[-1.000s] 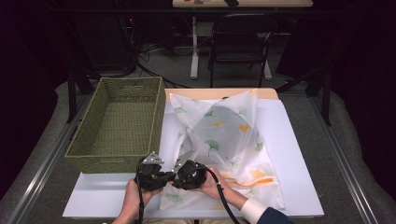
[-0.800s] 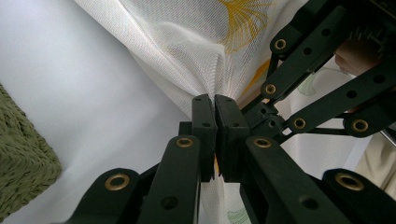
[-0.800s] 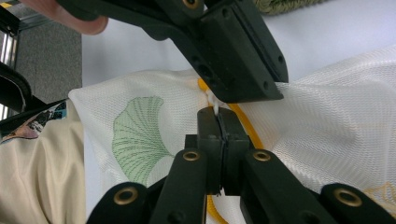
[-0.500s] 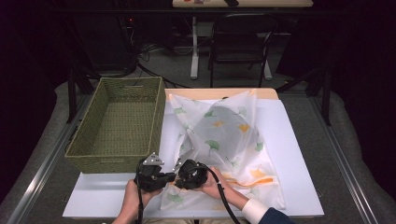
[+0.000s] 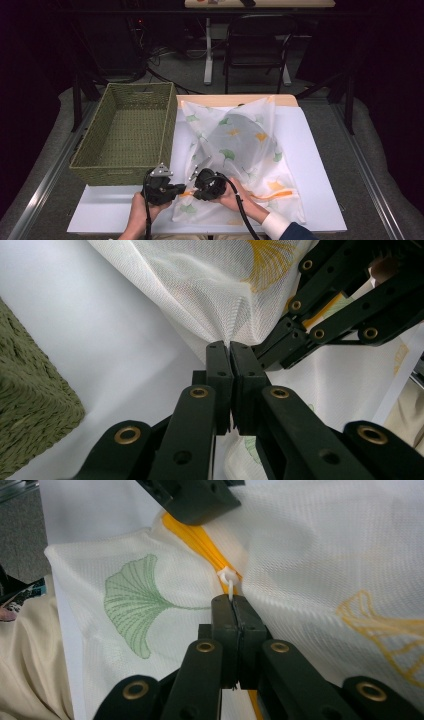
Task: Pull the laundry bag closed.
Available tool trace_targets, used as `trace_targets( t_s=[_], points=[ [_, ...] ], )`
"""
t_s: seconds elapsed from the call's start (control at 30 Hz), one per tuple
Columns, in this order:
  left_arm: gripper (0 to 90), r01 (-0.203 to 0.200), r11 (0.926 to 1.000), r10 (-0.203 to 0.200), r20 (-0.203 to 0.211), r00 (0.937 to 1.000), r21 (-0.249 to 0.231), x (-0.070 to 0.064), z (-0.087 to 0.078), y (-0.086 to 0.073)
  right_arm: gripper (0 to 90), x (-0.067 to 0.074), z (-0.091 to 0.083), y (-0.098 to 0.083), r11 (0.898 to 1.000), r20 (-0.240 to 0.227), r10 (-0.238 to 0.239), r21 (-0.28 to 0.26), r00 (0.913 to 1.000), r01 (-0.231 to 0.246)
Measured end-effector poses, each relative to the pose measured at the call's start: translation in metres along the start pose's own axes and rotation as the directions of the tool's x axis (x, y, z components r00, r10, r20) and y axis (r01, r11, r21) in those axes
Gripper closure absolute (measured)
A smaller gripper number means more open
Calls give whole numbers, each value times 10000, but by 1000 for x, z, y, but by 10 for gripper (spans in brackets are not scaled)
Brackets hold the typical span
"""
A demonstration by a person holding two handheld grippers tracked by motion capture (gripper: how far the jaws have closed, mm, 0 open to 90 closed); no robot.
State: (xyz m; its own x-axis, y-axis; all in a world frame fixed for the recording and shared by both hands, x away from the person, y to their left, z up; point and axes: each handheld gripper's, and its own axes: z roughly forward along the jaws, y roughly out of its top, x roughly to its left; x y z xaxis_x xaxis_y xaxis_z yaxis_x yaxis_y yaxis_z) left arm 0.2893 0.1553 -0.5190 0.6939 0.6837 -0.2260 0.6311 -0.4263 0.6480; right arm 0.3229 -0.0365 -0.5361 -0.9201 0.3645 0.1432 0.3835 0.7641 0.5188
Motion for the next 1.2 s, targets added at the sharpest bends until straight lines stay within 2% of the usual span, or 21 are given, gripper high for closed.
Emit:
trace_targets(
  t_s=[0.03,0.4,0.43,0.5,0.63,0.8,1.1,1.2],
  points=[
    [879,93,9999,-93,3,10000,-60,0,0,0,899,-1,0,0,10000,5,-11,7,10000,11],
    [879,16,10000,-16,-12,10000,-10,1,-1,0,899,-2,-2,-2,9999,93,63,103,9999,-64],
    [879,126,9999,-127,-38,9999,-118,1,-1,-1,899,-2,-2,-2,9999,93,63,103,9999,-64],
    [879,145,9998,-145,-45,9999,-115,1,-1,-1,899,-5,-6,-5,9992,343,147,375,9993,-160],
    [879,76,9999,-77,-93,9999,-119,3,-2,-1,899,-7,-8,-7,9989,435,170,418,9989,-188],
    [879,234,9996,-235,-71,9997,-160,4,-3,-2,899,-10,-11,-10,9986,543,252,445,9982,-277],
    [879,126,9998,-130,-213,9997,-179,7,-5,-2,899,-15,-16,-15,9970,775,483,563,9958,-527],
    [879,243,9995,-247,-245,9994,-189,6,-5,-3,899,-17,-19,-17,9966,896,517,593,9946,-571]
  ],
)
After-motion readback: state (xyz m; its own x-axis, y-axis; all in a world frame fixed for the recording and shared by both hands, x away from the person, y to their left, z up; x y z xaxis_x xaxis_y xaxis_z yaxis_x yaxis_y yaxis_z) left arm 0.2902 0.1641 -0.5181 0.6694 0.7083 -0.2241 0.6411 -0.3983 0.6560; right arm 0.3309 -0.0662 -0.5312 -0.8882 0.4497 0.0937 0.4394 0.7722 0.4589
